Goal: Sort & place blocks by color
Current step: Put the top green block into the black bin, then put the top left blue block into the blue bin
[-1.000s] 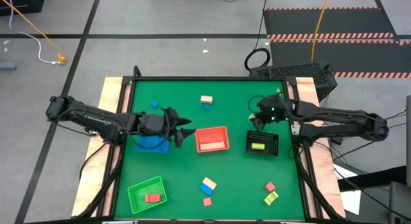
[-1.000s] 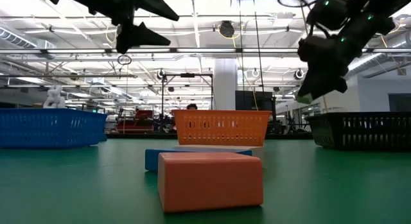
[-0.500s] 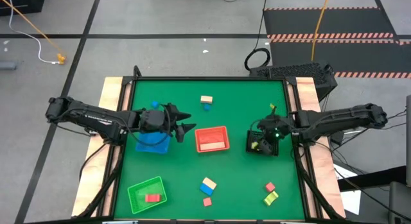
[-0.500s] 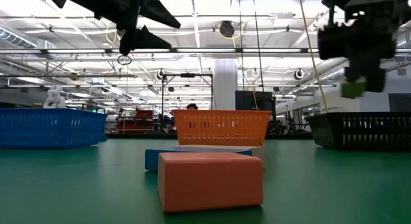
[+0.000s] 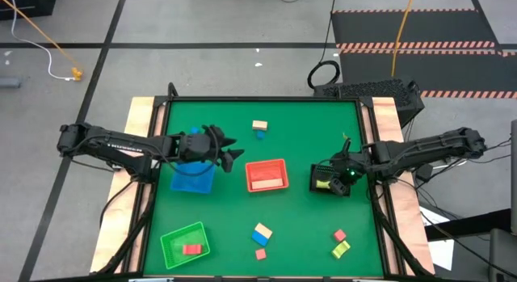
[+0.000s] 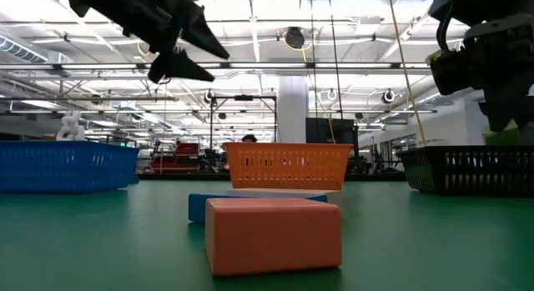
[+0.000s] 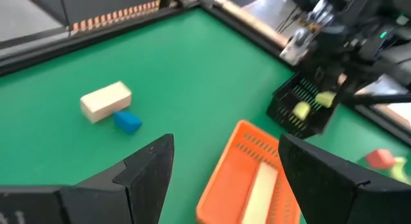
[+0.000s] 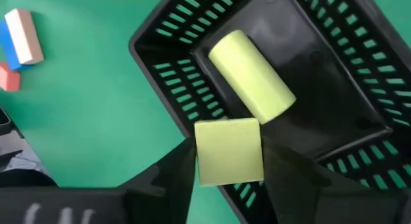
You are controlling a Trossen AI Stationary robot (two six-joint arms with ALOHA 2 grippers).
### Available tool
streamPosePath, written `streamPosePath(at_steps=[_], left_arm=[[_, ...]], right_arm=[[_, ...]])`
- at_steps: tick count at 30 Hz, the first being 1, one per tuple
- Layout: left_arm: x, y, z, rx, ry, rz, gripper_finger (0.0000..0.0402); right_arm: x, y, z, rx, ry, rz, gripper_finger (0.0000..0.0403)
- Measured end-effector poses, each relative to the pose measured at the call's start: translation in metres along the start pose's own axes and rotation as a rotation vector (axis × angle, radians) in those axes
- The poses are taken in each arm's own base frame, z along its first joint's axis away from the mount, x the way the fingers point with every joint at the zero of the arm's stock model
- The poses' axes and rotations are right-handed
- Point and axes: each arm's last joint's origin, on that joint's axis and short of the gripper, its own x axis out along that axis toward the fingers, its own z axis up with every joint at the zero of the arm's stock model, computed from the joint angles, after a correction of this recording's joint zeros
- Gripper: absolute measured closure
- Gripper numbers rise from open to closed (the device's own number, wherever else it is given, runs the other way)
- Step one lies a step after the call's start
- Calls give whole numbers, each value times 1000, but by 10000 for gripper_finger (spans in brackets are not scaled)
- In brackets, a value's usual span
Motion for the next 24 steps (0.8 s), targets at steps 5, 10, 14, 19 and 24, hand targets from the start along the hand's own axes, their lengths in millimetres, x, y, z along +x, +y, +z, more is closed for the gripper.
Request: streamPosePath(at_steps=[5,10,14,19,24], left_arm=[[1,9,-6,-5,79,68,119],[2,21,-9,7,136,142,119],[3,36,-7,-5,171,220,119],[3,60,-6,-32,235,343,119],[-3,88,-9,-82,347,503,119]], right_arm=[[0,0,0,-2,2,-1,189],[0,0,0,-21,1,0,155],[0,0,0,-25,-3,6,142],[-1,9,6,-85,-63,95,140],[-5,25,16,-161,-181,249,140]])
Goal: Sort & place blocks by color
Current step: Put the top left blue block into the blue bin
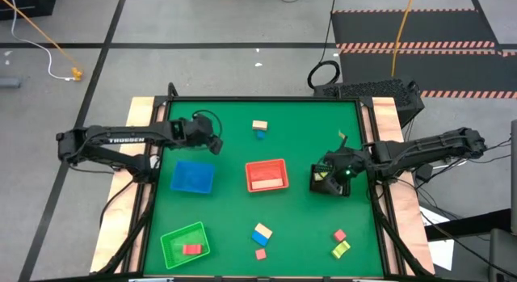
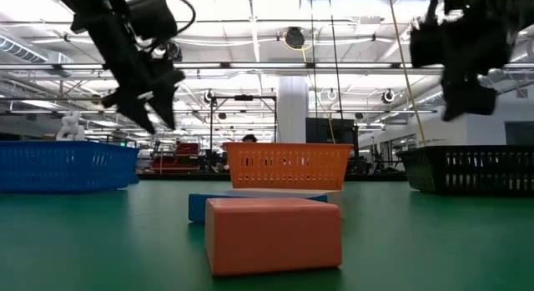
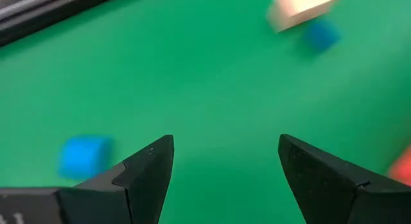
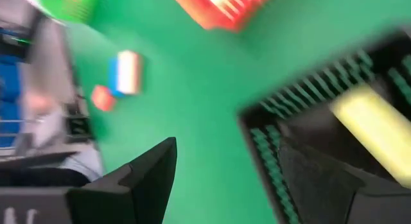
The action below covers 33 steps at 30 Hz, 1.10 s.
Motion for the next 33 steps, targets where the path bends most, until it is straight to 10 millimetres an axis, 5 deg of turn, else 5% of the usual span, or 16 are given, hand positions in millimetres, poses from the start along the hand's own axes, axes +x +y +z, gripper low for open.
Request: streamPosePath(at_steps=[11,33], left_arm=[[12,55,4,-98,192,248,119],[72,81,9,-69,372,228,119]], right_arm=[[-4,12,18,-151,-170,140,140],[-6,6,25,-195,-211,106,140]])
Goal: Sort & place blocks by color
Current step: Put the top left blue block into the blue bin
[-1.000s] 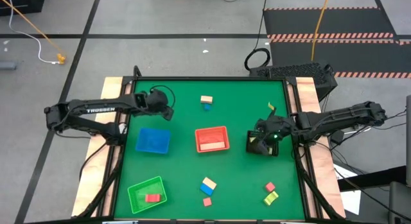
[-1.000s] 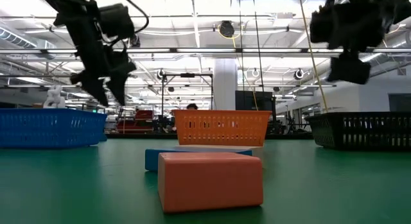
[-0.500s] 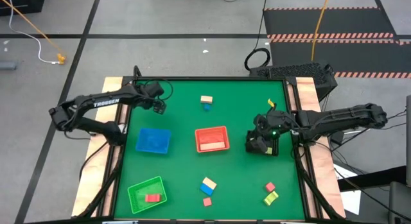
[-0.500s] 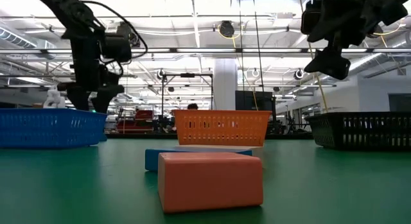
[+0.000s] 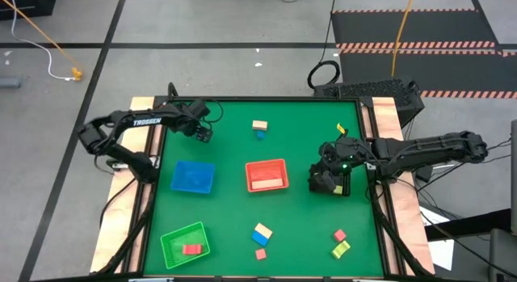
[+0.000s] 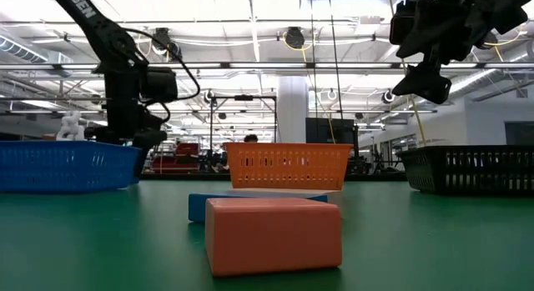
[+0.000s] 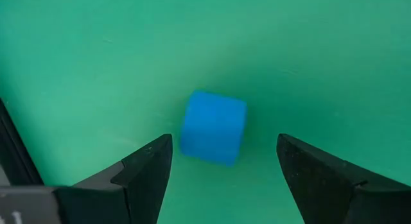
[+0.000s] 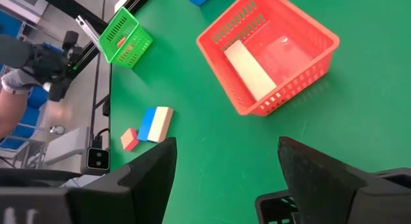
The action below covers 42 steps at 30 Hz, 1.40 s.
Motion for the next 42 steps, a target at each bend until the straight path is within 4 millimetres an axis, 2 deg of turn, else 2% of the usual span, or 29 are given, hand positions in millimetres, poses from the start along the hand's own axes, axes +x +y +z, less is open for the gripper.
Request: streamPosePath(at_steps=[6,19,23,28,35,42], left_arm=[[11,5,3,-15,37,18,119],[13,7,5,20,44,-22,124],[13,6,5,20,52,-44,170],[12,4,4,26,61,-75,271],[9,0,1,71,57,-90,271],[-12,-15,-5,87,-24,-144,271]], right_arm=[[0,0,0,-11,0,0,140],[0,0,0,-44,-2,-3,140],[0,0,0,-56,-2,-3,140],[0,0,0,-56,-2,-3,140],[0,0,0,-56,-2,-3,140],[0,-2,1,-56,-47,-64,140]])
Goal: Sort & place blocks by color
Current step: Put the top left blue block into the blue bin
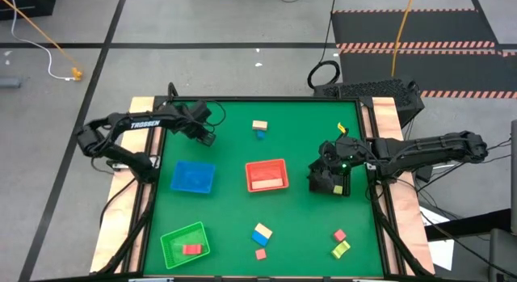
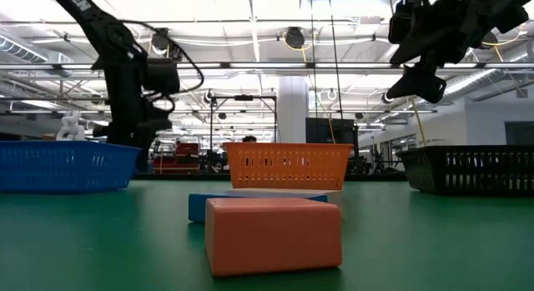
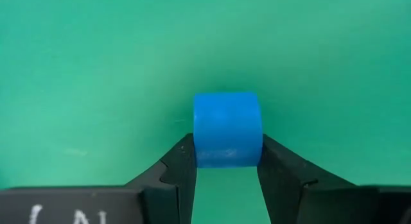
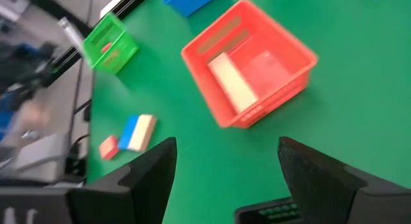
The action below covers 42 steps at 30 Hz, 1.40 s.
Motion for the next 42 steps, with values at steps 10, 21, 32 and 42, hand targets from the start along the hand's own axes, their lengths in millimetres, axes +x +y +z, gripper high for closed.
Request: streamPosePath(at_steps=[10,21,32,42], left_arm=[[-50,-53,-24,122,-208,-209,271],[-102,-99,-72,223,-316,-546,271],[-109,-110,-126,153,45,-612,267],[-102,-90,-146,34,145,-317,267]], right_arm=[[0,-3,2,-27,-67,-97,140],[0,-4,3,-76,-89,-135,140],[0,-4,3,-77,-89,-136,140],[0,-4,3,-82,-89,-137,140]])
